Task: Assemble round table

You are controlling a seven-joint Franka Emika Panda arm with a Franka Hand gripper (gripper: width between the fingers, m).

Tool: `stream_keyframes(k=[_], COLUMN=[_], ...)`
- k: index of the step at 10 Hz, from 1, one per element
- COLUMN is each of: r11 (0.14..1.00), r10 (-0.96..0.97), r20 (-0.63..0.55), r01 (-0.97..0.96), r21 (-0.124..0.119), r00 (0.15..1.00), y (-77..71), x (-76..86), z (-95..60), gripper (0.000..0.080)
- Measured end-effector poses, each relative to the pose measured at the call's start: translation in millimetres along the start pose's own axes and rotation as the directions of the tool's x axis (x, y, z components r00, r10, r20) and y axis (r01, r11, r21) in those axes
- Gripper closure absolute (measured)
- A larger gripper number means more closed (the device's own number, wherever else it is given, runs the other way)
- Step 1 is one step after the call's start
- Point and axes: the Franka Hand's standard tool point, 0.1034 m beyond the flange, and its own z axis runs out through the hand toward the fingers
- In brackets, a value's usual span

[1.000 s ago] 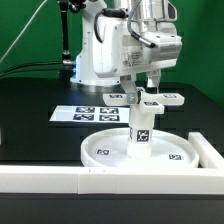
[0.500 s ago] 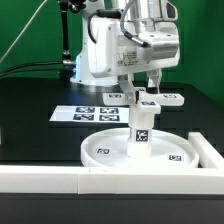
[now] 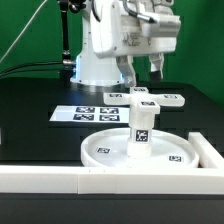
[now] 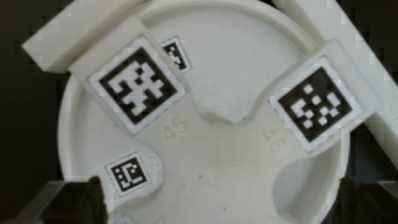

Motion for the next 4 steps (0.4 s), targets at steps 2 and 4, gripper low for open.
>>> stream_keyframes(k=[2,4], r11=[1.000,1.000], r10=[-0.005,-0.014], r20=[0.022,0.016], r01=[0.005,0.014], r21=[0.003,0.001], r00=[1.000,1.000], y=[2.6,3.1], x=[-12.0,-9.9], z=[-9.8,-7.0], gripper=[0.0151,0.0151])
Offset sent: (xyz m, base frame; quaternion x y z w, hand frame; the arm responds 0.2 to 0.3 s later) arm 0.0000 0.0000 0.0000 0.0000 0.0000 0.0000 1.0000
